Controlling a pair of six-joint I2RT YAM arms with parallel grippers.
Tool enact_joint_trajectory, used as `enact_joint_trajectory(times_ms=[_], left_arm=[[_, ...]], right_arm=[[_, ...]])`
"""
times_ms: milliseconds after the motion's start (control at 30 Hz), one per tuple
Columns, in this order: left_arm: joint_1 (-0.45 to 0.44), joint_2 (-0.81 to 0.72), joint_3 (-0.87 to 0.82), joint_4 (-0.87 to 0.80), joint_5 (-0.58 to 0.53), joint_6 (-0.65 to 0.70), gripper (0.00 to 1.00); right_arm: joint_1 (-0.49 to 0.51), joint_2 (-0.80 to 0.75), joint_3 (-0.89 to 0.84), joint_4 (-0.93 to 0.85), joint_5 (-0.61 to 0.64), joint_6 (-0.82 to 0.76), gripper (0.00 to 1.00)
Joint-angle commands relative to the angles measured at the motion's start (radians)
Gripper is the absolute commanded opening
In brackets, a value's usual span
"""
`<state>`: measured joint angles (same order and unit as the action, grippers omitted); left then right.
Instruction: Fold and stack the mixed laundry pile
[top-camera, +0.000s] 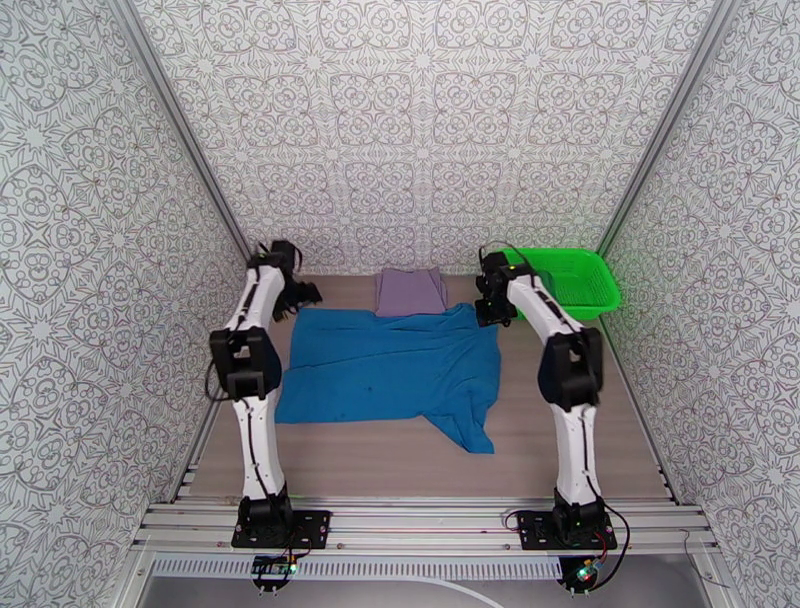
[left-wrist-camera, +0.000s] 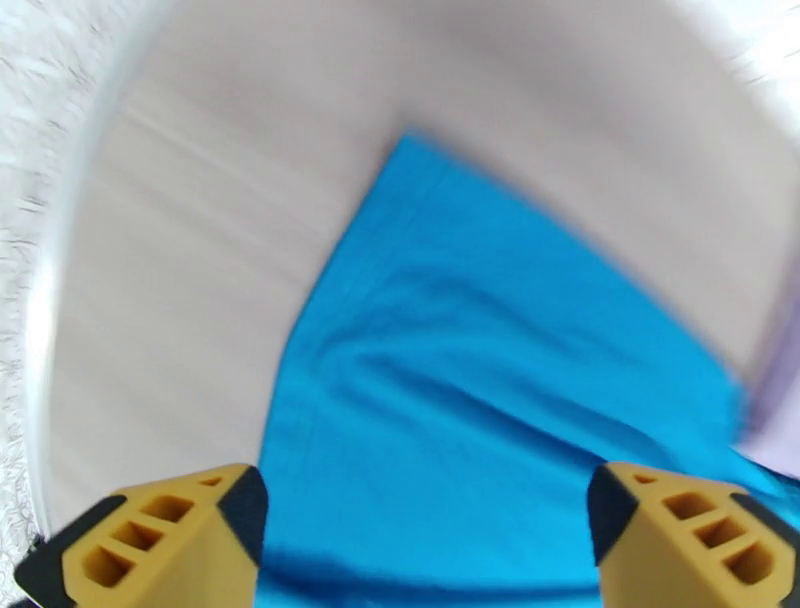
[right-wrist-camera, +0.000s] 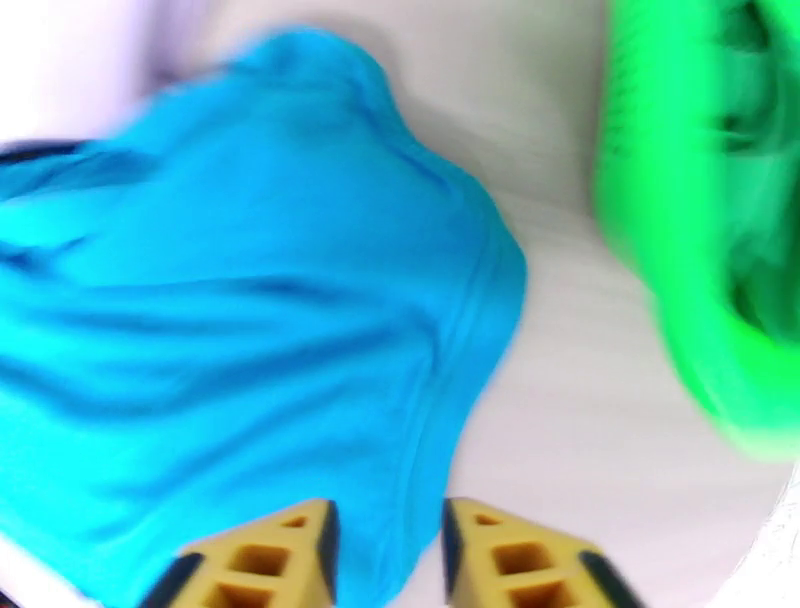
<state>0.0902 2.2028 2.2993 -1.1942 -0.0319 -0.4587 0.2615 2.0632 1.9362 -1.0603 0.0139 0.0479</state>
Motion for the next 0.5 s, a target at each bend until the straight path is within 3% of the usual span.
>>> enact_joint_trajectory(times_ms=[0,67,167,300,467], left_arm=[[-0.008,-0.204,-0.060,-0.070,-0.043,0.023,0.89],[-0.010,-0.317,-0.194,-0.093,-0.060,0.009,0.85],[0.007,-0.515,-0.580,-0.031,-0.033,-0.041,0.75],[0.106,-0.772,-1.035,0.125,0.052,-0.130,0.67],[0.253,-0.880,-1.297,0.154,0.096,-0.203,0.62]], right_arm=[[0.058,-0.205,-0.237,0.084,-0.057,0.012,0.47],[0.093,-0.325,-0.409,0.150,-0.070,0.034,0.51],[0.156,-0.484,-0.642,0.243,-0.087,0.080,0.53],[0.238,-0.617,-0.840,0.335,-0.119,0.130,0.53],[0.313,-0.665,-0.947,0.397,-0.146,0.147,0.52]])
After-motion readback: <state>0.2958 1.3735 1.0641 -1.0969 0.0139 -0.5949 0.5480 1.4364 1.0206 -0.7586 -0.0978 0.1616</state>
